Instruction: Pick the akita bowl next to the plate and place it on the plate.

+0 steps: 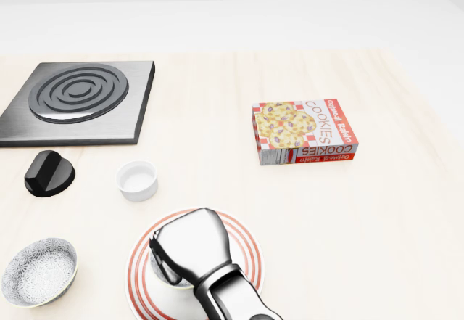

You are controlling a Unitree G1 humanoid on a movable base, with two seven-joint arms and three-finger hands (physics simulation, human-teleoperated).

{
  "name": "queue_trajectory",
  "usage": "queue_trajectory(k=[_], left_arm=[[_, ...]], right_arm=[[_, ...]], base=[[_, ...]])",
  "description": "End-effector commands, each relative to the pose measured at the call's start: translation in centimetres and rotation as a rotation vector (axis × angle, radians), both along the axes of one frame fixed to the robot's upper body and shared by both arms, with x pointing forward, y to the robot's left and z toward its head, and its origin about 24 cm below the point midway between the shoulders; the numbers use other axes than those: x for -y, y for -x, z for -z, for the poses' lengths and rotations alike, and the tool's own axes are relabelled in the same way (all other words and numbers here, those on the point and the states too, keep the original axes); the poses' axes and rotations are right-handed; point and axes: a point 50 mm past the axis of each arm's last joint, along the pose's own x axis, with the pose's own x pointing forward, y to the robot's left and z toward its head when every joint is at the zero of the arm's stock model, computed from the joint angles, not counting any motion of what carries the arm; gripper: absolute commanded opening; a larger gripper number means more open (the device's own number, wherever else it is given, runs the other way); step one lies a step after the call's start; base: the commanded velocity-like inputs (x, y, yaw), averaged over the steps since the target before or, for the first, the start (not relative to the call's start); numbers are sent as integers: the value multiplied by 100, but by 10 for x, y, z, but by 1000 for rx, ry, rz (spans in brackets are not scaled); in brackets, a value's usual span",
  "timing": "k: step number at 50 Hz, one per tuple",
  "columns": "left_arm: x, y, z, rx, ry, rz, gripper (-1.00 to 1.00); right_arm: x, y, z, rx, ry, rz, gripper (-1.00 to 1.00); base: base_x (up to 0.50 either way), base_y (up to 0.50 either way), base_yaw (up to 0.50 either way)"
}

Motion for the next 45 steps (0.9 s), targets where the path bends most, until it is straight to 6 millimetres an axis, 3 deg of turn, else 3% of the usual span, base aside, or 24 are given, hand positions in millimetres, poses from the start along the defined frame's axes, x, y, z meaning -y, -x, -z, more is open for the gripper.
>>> queue_trajectory(k=[1,5,6,7,8,22,29,31,33,38,45], left_arm=[[0,0,1,-3,4,-1,100],[0,0,-1,2,-4,-1,100],[0,1,-1,2,-4,-3,100],[0,1,0,1,-1,-4,100],[0,1,-2,5,-8,-6,100],[0,1,-3,10,-11,-12,100],[1,-1,-5,13,-14,-7,100],[1,-1,-5,14,-16,-7,100],[1,-1,-5,14,-15,-6,100],[1,0,-5,18,-17,-6,100],[1,-1,-2,9,-7,-4,100]], right_arm=[[-1,-2,-1,16,0,0,-100],[0,0,-3,19,3,0,-100],[1,3,-6,7,-8,1,-60],[2,6,-5,-39,-6,3,30],[4,9,-4,-71,4,-1,100],[23,31,-32,-173,89,-28,100],[44,63,-37,-323,240,-39,100],[50,79,-49,-361,249,-58,100],[62,80,-57,-312,283,-23,100],[66,69,-94,-182,165,-2,100],[64,67,-99,-169,136,-8,100]], base=[[0,0,0],[0,0,0],[0,0,0],[0,0,0],[0,0,0],[0,0,0],[0,0,0],[0,0,0],[0,0,0],[0,0,0],[0,0,0]])
